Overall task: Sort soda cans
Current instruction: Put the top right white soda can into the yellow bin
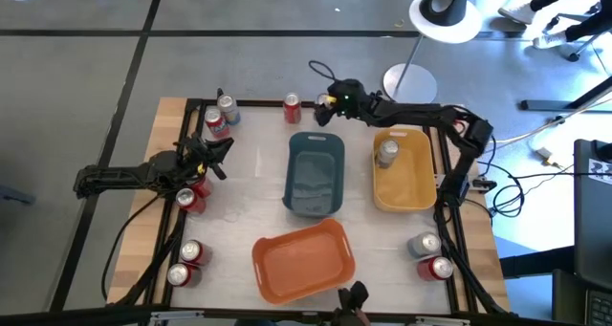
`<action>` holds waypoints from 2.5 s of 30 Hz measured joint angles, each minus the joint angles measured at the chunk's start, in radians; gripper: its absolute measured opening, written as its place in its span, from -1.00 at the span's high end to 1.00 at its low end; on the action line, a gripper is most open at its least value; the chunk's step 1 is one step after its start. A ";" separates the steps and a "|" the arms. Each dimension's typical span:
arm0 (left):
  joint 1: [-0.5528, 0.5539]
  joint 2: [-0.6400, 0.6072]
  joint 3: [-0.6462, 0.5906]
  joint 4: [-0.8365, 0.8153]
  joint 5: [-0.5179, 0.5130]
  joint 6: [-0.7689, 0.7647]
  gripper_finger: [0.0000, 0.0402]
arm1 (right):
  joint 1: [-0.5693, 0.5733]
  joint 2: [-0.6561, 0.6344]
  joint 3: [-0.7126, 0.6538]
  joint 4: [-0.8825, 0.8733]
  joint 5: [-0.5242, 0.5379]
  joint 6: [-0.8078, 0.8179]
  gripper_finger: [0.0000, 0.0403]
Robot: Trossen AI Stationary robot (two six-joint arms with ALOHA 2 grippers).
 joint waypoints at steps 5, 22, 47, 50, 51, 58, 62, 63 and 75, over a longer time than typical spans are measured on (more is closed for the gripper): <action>0.000 0.000 0.000 -0.003 0.000 0.005 0.86 | 0.000 -0.129 0.000 -0.062 0.001 -0.029 -0.43; 0.000 0.000 0.000 -0.004 0.000 0.005 0.86 | 0.000 -0.689 0.002 -0.702 0.086 0.076 -0.44; 0.000 0.000 0.000 -0.005 0.000 -0.040 0.86 | 0.000 -1.075 -0.281 -1.089 0.191 0.366 -0.44; 0.000 0.000 0.000 -0.005 0.000 -0.045 0.86 | 0.000 -1.098 -0.345 -1.088 0.205 0.372 -0.44; 0.000 0.000 0.000 -0.005 0.000 -0.047 0.86 | 0.000 -1.103 -0.366 -1.087 0.214 0.374 -0.44; 0.000 0.000 0.000 -0.005 0.000 -0.047 0.86 | 0.000 -1.109 -0.509 -0.976 0.209 0.398 -0.44; 0.000 0.000 0.000 -0.005 0.000 -0.065 0.86 | 0.000 -1.109 -0.578 -0.913 0.208 0.402 -0.44; 0.000 0.000 0.000 -0.005 0.000 -0.072 0.86 | 0.000 -1.110 -0.592 -0.906 0.208 0.402 -0.44; 0.000 0.000 0.000 -0.005 0.000 -0.066 0.86 | 0.000 -1.109 -0.672 -0.878 0.169 0.431 -0.45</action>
